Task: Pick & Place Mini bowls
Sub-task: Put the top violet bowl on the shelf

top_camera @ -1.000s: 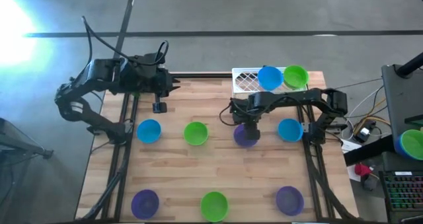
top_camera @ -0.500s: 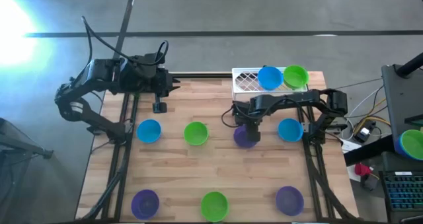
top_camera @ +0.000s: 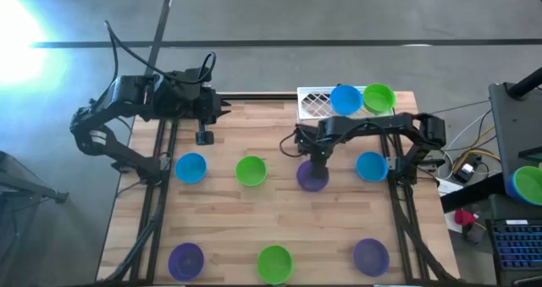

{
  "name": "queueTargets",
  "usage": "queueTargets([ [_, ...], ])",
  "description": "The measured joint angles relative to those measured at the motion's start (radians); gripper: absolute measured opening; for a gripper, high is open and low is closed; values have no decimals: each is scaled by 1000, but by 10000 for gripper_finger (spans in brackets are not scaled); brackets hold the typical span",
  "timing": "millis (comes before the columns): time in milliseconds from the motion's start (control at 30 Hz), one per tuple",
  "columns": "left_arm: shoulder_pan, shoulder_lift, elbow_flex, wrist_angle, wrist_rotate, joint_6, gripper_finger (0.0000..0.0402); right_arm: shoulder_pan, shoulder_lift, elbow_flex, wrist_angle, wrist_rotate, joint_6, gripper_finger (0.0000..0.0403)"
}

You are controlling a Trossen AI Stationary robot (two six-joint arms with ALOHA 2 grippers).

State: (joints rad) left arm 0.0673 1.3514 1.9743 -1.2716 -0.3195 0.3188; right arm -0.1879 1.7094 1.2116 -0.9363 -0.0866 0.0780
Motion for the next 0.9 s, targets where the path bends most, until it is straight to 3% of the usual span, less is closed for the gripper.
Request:
queueTargets([
  [467, 0, 0, 0, 0, 0, 0, 62, -35, -3, 417, -353, 0, 41, 8],
  [900, 0, 0, 0, 0, 0, -4, 62, -284, -3, 709, -433, 4, 119, 8],
])
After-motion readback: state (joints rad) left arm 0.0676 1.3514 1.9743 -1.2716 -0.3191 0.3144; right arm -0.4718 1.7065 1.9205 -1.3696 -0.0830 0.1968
